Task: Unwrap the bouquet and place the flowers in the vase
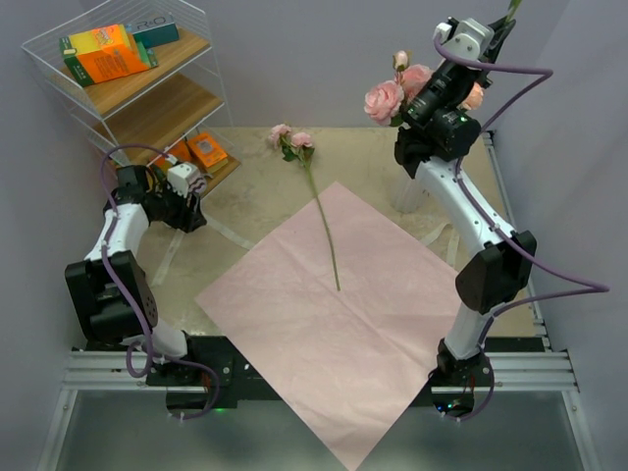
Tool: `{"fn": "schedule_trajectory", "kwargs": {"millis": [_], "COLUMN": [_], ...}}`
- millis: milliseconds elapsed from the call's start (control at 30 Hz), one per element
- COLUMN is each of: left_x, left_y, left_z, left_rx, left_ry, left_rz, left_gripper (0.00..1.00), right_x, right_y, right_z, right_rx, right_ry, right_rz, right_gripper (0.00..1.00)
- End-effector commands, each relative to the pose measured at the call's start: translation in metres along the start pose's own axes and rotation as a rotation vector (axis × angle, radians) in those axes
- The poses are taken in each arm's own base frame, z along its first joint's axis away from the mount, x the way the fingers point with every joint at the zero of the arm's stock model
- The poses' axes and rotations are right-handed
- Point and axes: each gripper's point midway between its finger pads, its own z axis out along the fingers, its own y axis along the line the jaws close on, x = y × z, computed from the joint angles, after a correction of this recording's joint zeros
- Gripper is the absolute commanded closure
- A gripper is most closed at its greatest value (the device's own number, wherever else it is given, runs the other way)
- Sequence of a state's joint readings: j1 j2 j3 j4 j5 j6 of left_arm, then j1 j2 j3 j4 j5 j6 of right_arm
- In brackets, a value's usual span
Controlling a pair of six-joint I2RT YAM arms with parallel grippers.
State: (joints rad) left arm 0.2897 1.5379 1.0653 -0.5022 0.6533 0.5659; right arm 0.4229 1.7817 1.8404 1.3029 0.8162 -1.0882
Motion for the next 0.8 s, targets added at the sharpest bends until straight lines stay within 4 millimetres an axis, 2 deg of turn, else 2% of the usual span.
{"fn": "schedule_trajectory", "kwargs": {"millis": [0, 333, 767], "left_x": [-0.021, -0.023, -0.011], "left_y": [0.007, 0.0, -0.003], "left_z": [-0.007, -0.015, -0.02], "left_rx": [0.008, 0.027, -0.002], "left_ry": [-0.043, -0.038, 0.0], "left_rz": [0.035, 0.05, 0.042], "left_gripper": [0.39, 0.39, 0.39], "right_x": [-0.041, -0.035, 0.001], "right_y": [-0.056, -0.057, -0.038], "right_z": [0.008, 0.002, -0.002], "right_rx": [0.214, 0.245, 0.228], "right_ry": [-0.175, -0.267, -0.243], "right_rz": [0.266, 0.349, 0.376], "right_gripper": [1.0, 1.0, 1.0]}}
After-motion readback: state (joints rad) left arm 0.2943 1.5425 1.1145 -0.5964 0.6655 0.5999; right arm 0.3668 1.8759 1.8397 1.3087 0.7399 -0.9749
